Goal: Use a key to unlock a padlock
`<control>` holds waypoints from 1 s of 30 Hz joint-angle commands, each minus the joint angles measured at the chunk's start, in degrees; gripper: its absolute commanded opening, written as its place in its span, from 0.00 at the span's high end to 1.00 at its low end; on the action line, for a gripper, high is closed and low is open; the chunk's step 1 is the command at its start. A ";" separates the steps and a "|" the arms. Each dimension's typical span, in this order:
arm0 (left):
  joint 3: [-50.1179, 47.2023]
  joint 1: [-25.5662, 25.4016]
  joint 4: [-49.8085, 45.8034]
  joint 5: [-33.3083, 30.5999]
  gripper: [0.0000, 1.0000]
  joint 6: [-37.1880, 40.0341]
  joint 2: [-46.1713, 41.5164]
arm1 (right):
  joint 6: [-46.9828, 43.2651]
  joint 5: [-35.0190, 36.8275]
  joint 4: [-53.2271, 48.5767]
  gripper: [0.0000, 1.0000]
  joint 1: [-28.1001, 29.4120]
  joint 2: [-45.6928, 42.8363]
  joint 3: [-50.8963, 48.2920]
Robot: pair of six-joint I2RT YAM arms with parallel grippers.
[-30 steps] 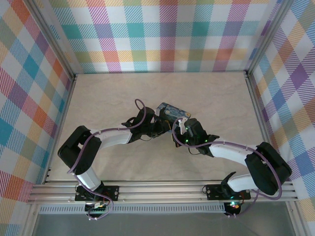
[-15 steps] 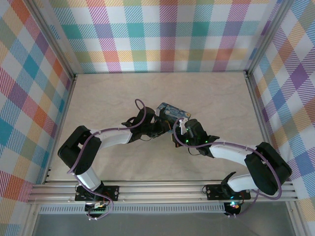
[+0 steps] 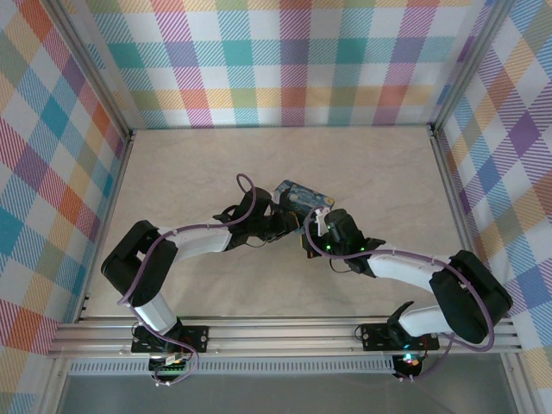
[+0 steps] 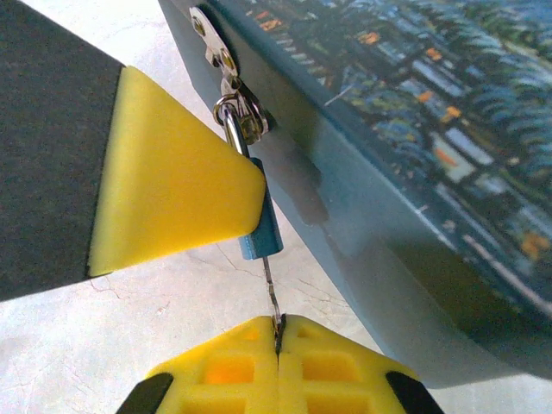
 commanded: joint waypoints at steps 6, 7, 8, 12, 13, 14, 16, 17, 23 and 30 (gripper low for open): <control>0.86 -1.13 1.34 1.92 0.78 -0.71 0.69 | 1.48 -4.86 8.18 1.00 0.48 -2.08 -0.23; 0.79 -1.13 1.34 1.95 0.78 -0.77 0.67 | 1.61 -4.95 8.44 1.00 0.47 -2.17 -0.45; 0.78 -1.17 1.33 1.92 0.78 -0.75 0.67 | 1.65 -4.95 8.59 1.00 0.46 -2.17 -0.51; 0.82 -1.22 1.25 1.92 0.78 -0.71 0.51 | 1.08 -4.27 8.49 1.00 0.47 -2.11 -0.11; 0.84 -1.32 1.19 1.88 0.78 -0.75 0.42 | 1.01 -4.16 8.22 1.00 0.46 -2.08 0.14; 0.77 -1.34 1.16 1.80 0.78 -0.73 0.45 | 0.90 -4.10 8.23 1.00 0.41 -2.00 0.44; 0.73 -1.44 1.17 1.70 0.78 -0.78 0.41 | 0.91 -4.16 8.55 1.00 0.40 -2.00 0.48; 0.75 -1.47 1.17 1.66 0.78 -0.79 0.47 | 0.93 -4.24 8.90 1.00 0.38 -1.89 0.49; 0.90 -1.64 0.90 1.81 0.78 -0.88 0.36 | 0.91 -4.73 10.91 1.00 -0.23 -1.21 0.77; 0.94 -1.62 0.59 1.92 0.78 -0.88 0.07 | 0.29 -7.35 15.97 1.00 -1.42 -0.20 0.53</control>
